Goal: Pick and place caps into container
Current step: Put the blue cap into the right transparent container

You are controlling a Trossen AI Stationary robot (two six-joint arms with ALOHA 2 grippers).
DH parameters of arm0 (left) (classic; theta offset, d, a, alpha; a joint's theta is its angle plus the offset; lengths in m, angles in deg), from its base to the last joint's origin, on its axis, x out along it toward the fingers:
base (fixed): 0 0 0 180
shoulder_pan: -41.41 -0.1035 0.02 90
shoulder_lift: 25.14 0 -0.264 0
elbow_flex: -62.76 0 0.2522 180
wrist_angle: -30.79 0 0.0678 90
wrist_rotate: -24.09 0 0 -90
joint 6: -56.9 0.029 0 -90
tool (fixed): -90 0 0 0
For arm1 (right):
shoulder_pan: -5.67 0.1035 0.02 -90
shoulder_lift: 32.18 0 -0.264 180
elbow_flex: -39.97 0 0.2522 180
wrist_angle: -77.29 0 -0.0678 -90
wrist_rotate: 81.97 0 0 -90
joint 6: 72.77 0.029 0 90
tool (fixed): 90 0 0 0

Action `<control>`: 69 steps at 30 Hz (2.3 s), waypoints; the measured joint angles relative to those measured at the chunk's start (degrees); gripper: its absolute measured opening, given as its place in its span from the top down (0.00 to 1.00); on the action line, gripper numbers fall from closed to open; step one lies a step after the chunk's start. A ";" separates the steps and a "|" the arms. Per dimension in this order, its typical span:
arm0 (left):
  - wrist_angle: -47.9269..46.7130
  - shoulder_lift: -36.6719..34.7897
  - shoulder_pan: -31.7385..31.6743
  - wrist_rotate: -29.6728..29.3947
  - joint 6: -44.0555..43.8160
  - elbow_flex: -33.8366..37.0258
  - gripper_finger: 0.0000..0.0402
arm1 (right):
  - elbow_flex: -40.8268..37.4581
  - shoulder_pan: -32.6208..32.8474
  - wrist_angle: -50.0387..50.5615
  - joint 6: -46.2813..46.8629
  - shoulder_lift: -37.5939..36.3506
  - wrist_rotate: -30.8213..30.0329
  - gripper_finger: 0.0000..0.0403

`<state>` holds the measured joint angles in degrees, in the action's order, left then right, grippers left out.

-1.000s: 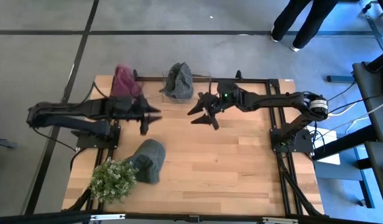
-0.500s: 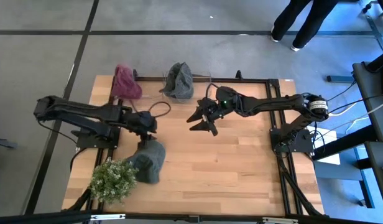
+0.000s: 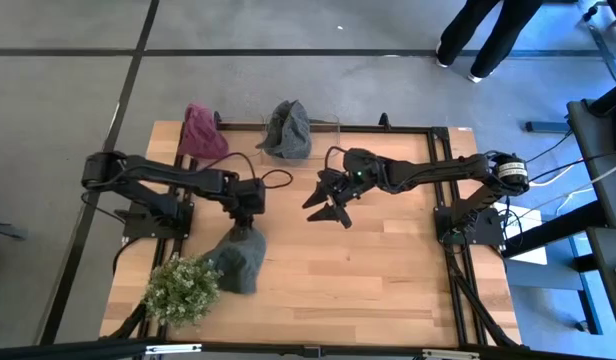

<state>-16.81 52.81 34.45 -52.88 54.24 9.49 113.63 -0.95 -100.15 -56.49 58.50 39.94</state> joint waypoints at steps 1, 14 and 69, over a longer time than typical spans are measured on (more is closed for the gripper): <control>0.21 0.76 -0.61 1.91 0.86 -0.03 0.64 | 0.00 0.05 0.88 -0.02 0.00 -0.46 0.42; -4.44 7.17 -3.15 19.98 7.11 -0.05 0.64 | 0.00 0.07 3.32 -1.88 0.00 -0.84 0.42; -8.30 8.46 10.90 31.94 22.47 -0.05 0.68 | 0.00 -0.02 3.41 -5.49 0.00 -0.90 0.42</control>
<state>-25.10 61.27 45.35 -20.94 76.72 9.45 113.63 -0.97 -96.74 -61.98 58.50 39.03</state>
